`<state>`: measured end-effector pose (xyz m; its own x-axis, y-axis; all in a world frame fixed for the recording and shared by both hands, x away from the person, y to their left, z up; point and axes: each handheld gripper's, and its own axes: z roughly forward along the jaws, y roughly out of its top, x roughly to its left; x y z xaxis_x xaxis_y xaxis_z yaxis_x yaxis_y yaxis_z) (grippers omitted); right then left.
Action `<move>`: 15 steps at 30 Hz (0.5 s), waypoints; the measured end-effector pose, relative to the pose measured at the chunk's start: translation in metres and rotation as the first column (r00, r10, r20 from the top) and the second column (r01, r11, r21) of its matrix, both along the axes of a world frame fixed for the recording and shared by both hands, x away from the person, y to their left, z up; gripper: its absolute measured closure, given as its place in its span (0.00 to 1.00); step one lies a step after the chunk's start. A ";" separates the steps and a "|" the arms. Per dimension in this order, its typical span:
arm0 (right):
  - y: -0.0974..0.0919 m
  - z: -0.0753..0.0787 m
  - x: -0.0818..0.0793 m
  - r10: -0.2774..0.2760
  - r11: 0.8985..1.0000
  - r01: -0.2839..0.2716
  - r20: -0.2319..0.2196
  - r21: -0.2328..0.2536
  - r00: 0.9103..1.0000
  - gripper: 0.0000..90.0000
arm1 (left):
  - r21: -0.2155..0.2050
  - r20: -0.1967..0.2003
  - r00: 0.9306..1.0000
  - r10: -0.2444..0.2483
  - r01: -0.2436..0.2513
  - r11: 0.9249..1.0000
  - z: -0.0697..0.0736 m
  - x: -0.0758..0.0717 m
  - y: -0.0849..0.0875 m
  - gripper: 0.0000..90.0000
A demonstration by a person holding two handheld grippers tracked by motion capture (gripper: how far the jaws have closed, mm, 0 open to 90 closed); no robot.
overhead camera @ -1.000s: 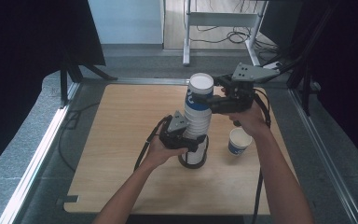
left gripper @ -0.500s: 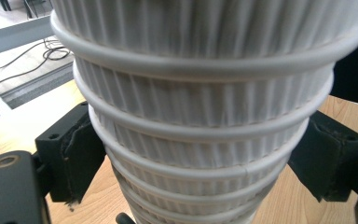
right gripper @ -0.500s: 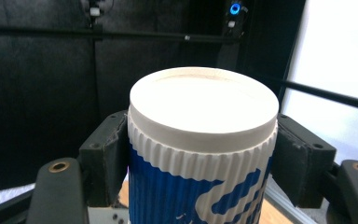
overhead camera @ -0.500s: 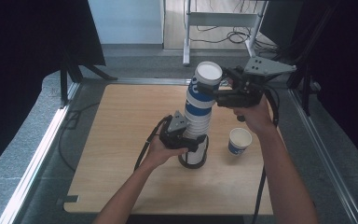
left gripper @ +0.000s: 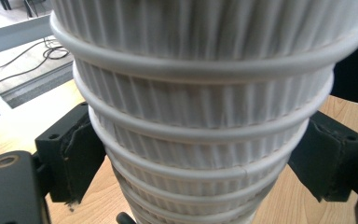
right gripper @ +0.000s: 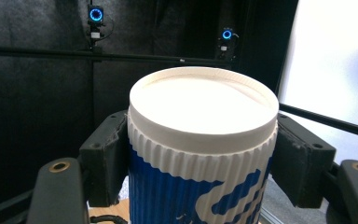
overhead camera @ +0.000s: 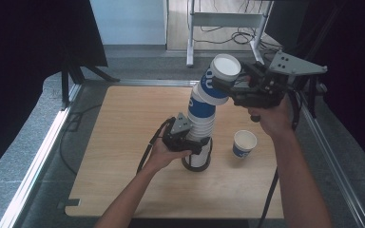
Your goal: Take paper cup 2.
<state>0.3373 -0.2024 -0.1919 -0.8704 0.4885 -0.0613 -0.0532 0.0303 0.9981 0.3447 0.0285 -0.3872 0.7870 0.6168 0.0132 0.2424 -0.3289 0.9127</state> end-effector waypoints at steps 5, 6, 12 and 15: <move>-0.013 0.001 -0.005 -0.015 1.000 0.015 0.005 0.014 1.000 0.31 | -0.001 -0.001 1.000 -0.003 0.003 1.000 0.000 0.000 0.000 0.14; -0.014 0.002 -0.006 -0.017 1.000 0.017 0.006 0.013 1.000 0.31 | -0.001 -0.001 1.000 -0.003 0.003 1.000 0.000 0.000 0.000 0.14; -0.027 0.002 -0.013 -0.031 0.999 0.030 0.015 0.017 0.999 0.31 | -0.001 0.000 1.000 0.000 0.000 1.000 0.000 0.000 0.000 0.14; -0.034 0.001 -0.017 -0.039 0.999 0.039 0.019 0.009 0.999 0.31 | -0.002 0.001 1.000 0.002 -0.002 1.000 0.000 0.000 0.000 0.14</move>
<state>0.3203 -0.2366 -0.1905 -0.8493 0.5228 -0.0731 -0.0711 0.0239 0.9972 0.3445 0.0283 -0.3875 0.7860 0.6181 0.0128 0.2423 -0.3270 0.9134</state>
